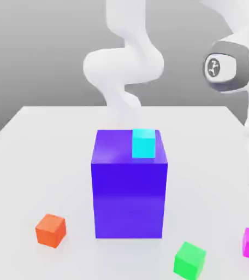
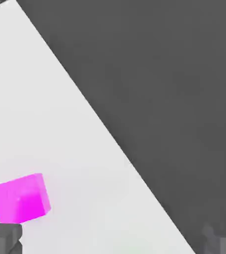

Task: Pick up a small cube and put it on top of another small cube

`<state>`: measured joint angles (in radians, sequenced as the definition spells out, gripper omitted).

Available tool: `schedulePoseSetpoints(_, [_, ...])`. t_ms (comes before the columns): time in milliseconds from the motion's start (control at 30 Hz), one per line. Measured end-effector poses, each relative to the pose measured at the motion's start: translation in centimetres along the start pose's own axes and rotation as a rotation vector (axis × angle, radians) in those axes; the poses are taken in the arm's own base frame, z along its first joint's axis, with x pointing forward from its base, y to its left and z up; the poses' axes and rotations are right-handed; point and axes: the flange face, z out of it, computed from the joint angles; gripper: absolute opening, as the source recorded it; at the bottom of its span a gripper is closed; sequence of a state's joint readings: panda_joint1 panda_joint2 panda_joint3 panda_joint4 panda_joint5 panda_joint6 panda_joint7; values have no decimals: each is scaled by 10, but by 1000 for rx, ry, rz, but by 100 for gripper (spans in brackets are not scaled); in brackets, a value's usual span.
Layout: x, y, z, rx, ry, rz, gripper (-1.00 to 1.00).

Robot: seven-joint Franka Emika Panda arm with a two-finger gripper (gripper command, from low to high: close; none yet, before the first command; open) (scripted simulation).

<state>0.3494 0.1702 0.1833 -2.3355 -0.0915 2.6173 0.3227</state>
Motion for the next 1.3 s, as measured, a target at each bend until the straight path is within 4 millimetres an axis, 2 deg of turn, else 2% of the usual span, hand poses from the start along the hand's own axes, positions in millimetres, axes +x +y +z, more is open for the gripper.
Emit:
schedulePoseSetpoints(133, [-29, -34, 70, -4, -97, -150, 0])
schedulePoseSetpoints(267, [-40, -40, 127, -3, -116, -179, 0])
schedulePoseSetpoints(300, [-42, -40, 138, -3, -117, -180, -100])
schedulePoseSetpoints(467, [-42, -40, 138, -3, -118, -180, -100])
schedulePoseSetpoints(500, [-43, -40, 144, -3, -118, -181, -100])
schedulePoseSetpoints(533, [-43, -40, 140, -3, -118, -181, -100])
schedulePoseSetpoints(700, [-36, -38, 85, -5, -119, -189, -100])
schedulePoseSetpoints(1300, [-24, 87, 43, -6, -133, -572, -100])
